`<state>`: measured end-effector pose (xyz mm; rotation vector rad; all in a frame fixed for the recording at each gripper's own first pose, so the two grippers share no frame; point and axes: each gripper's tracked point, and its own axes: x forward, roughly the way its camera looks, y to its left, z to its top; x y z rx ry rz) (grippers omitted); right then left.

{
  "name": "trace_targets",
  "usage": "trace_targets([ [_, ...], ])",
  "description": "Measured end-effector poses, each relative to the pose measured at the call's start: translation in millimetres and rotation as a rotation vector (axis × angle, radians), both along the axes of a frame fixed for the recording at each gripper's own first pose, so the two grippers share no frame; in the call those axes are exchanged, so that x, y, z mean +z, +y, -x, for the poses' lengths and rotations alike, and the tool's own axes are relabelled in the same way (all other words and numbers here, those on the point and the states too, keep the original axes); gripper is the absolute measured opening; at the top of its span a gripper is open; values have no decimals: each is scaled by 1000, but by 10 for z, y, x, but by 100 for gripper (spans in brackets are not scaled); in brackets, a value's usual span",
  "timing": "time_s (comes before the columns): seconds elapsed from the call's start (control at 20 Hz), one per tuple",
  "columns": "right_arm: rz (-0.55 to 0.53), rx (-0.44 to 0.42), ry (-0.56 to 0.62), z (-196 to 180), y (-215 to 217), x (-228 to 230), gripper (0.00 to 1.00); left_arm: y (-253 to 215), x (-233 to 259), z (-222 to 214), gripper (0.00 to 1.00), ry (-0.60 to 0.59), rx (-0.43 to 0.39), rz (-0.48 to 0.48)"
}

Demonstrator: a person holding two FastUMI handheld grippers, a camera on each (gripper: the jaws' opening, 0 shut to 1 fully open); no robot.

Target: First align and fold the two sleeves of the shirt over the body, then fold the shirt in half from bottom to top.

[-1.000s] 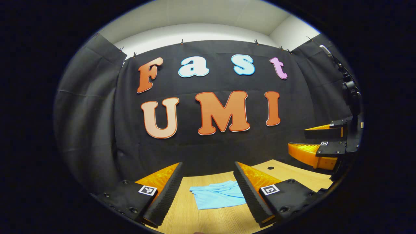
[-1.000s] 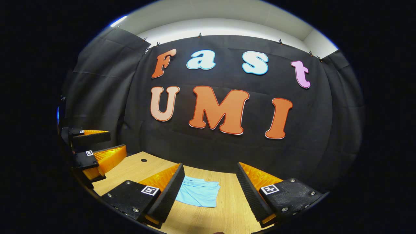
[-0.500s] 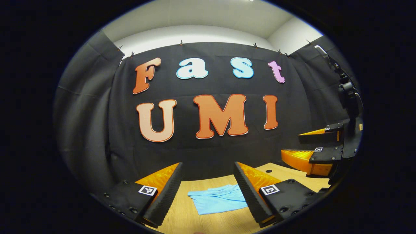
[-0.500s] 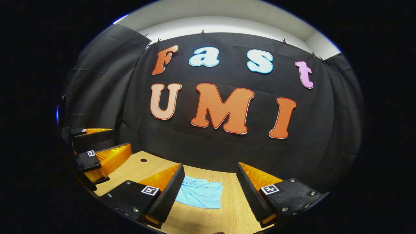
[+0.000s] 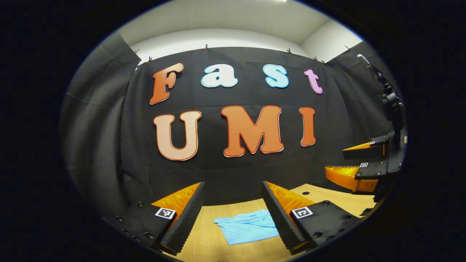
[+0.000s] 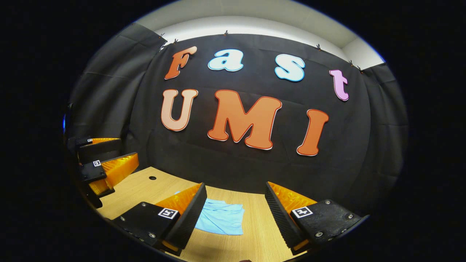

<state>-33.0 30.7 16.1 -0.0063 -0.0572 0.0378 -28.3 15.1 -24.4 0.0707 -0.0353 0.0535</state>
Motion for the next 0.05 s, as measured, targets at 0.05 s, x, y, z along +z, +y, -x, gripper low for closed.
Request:
trace_targets([
  [0.05, -1, 8, -4, -3, -13, 7, 98, -1, 7, -13, 100, -6, 8, -4],
])
